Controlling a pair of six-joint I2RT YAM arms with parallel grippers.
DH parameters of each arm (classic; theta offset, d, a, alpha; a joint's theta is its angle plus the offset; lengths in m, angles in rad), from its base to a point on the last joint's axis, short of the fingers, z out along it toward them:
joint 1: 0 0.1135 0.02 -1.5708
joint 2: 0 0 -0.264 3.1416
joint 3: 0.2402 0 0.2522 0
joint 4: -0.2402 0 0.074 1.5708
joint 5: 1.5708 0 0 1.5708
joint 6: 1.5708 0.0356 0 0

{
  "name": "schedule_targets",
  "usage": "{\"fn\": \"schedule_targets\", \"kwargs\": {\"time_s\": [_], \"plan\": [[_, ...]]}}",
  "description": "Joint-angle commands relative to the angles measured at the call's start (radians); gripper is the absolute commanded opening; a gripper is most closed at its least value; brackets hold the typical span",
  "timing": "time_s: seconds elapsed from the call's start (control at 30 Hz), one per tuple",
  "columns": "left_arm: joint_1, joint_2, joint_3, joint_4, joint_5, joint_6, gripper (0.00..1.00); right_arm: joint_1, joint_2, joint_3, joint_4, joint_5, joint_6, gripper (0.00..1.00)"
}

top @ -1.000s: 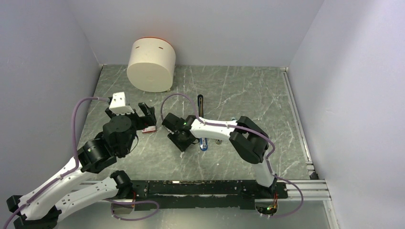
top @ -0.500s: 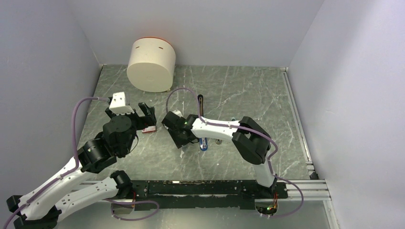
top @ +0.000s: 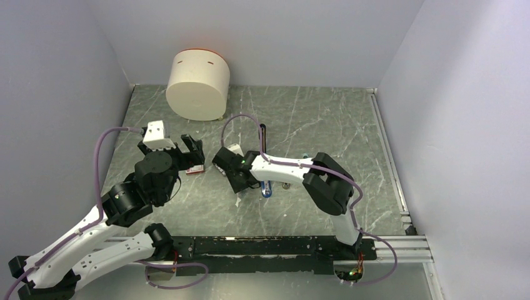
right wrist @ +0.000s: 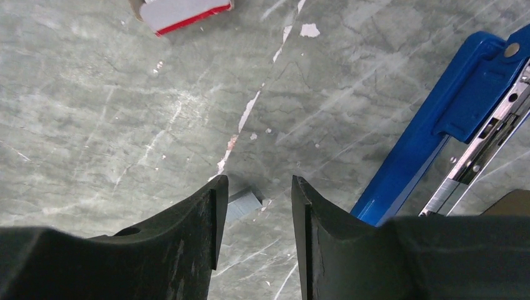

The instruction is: Load the staples into the stapler

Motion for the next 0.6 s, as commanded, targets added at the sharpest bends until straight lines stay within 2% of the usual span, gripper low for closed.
{"fn": "schedule_targets", "kwargs": {"time_s": [0.0,0.57], "plan": [[0.006,0.004,0.009,0.021,0.008,-0.003,0.97,0.000,-0.001,-0.027,-0.006,0.012,0.023,0.46],[0.006,0.014,0.006,0.028,0.014,-0.002,0.97,0.002,-0.053,-0.125,0.015,-0.097,0.010,0.49]]}}
